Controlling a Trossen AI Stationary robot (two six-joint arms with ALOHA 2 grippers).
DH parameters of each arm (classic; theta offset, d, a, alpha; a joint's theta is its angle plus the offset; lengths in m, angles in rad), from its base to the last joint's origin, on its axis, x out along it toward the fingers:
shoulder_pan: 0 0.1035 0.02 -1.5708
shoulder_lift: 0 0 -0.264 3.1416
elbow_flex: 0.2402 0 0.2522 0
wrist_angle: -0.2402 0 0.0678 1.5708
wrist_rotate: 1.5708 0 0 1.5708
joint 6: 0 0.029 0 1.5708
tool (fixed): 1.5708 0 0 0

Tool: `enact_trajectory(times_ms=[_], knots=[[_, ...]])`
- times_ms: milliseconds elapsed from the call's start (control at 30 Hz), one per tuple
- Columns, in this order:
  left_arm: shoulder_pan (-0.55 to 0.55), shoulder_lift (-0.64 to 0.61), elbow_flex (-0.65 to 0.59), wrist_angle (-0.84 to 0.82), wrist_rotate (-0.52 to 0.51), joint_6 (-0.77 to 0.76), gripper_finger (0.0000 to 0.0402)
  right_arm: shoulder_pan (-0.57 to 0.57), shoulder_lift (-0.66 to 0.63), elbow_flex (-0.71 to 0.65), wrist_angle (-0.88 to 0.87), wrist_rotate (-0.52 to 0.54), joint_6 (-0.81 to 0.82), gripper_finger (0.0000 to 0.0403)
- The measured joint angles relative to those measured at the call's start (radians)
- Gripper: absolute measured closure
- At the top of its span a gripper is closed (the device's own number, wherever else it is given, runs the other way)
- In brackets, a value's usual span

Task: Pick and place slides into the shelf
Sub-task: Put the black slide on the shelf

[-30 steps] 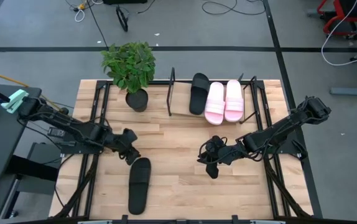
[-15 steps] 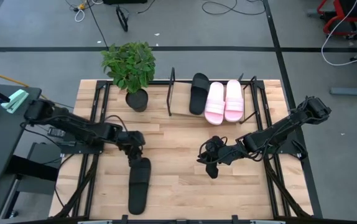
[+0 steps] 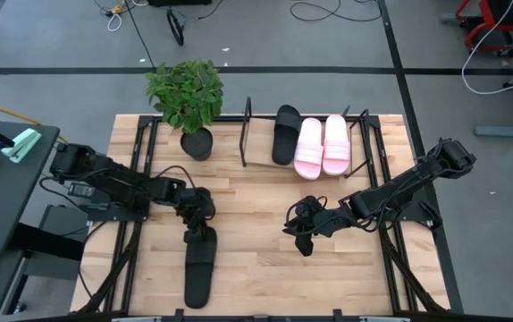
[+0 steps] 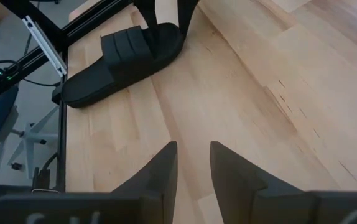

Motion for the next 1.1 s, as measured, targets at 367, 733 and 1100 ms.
enact_trajectory(times_ms=[367,733,1100], knots=[[0.030,0.035,0.054,-0.011,0.084,-0.033,0.0360,0.000,0.000,0.000,-0.001,0.037,0.000,0.0302],[0.018,0.025,0.417,-0.523,0.051,0.126,0.0360,0.000,0.000,0.000,-0.036,0.038,-0.002,0.0302],[0.086,0.023,0.913,-0.900,-0.051,0.278,0.0361,0.016,0.000,0.000,-0.036,0.037,-0.009,0.0302]])
